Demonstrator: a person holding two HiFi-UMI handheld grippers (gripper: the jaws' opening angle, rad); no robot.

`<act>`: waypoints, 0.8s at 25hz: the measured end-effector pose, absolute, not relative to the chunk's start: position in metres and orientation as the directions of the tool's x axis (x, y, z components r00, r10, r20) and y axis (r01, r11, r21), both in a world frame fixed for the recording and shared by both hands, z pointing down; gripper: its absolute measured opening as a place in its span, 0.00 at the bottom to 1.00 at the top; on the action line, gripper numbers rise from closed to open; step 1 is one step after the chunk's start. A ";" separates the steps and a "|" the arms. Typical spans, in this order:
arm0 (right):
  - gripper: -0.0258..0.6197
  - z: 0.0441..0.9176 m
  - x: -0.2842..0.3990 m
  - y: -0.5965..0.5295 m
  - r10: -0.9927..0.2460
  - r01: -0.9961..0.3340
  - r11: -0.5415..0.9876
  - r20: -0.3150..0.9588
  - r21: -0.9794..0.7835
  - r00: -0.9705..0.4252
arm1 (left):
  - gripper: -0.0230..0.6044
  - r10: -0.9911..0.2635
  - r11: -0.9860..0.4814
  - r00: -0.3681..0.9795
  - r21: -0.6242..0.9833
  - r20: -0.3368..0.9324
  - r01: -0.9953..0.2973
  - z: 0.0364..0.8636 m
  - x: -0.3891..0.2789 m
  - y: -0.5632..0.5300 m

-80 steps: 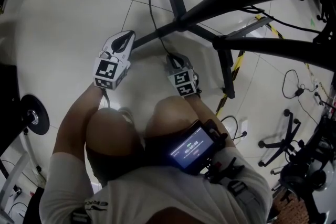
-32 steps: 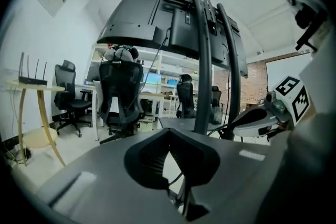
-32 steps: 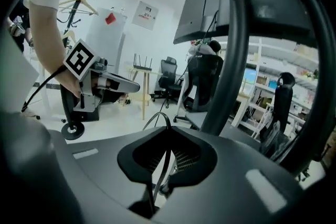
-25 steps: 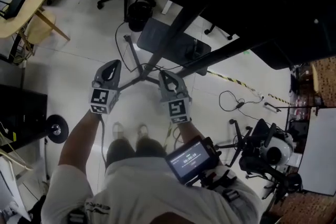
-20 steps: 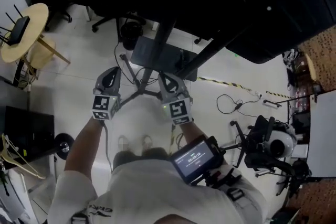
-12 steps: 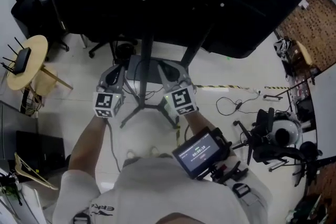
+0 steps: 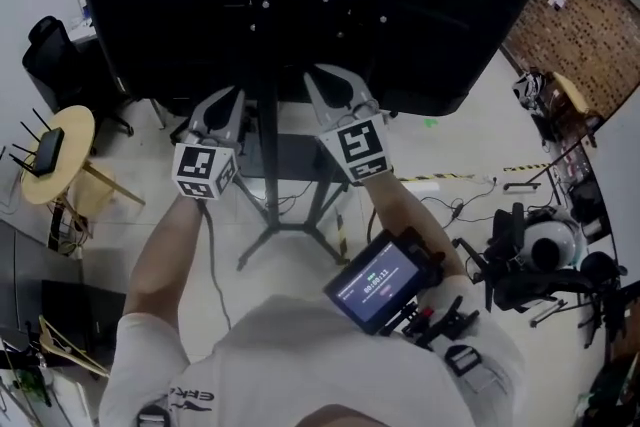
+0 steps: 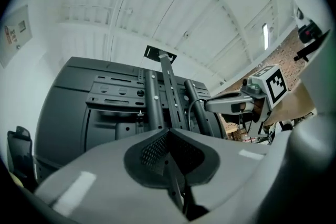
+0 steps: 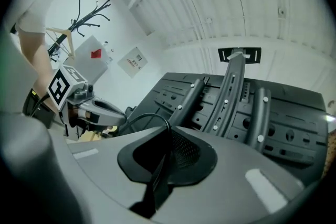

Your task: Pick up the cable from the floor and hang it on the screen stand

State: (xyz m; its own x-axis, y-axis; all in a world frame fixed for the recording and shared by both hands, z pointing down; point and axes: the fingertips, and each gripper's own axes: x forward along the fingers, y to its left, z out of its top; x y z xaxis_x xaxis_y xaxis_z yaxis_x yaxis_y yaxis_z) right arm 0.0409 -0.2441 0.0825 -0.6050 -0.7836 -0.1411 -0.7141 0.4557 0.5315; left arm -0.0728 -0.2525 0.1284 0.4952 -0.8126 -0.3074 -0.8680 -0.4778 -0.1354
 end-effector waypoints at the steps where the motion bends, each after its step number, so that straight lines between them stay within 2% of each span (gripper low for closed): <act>1: 0.09 0.075 0.041 -0.246 -0.782 -0.718 0.451 -0.152 0.530 -0.604 | 0.04 -0.807 -0.482 0.500 -0.140 -0.314 -0.865 0.122 -0.072 -0.253; 7: 0.09 0.038 0.047 -0.253 -0.777 -0.735 0.420 -0.207 0.533 -0.595 | 0.04 -0.774 -0.514 0.528 -0.139 -0.349 -0.846 0.088 -0.065 -0.259; 20: 0.09 -0.001 0.070 -0.266 -0.809 -0.755 0.338 -0.237 0.562 -0.538 | 0.04 -0.668 -0.613 0.631 -0.189 -0.395 -0.767 0.041 -0.023 -0.268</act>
State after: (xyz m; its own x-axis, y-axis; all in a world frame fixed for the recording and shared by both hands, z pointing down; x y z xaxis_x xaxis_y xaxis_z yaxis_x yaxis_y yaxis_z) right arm 0.0701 -0.2659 -0.0007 -0.5382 -0.8089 -0.2367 -0.7551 0.3380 0.5618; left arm -0.0228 -0.2683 0.0408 0.6306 -0.6681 -0.3949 -0.7674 -0.6127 -0.1888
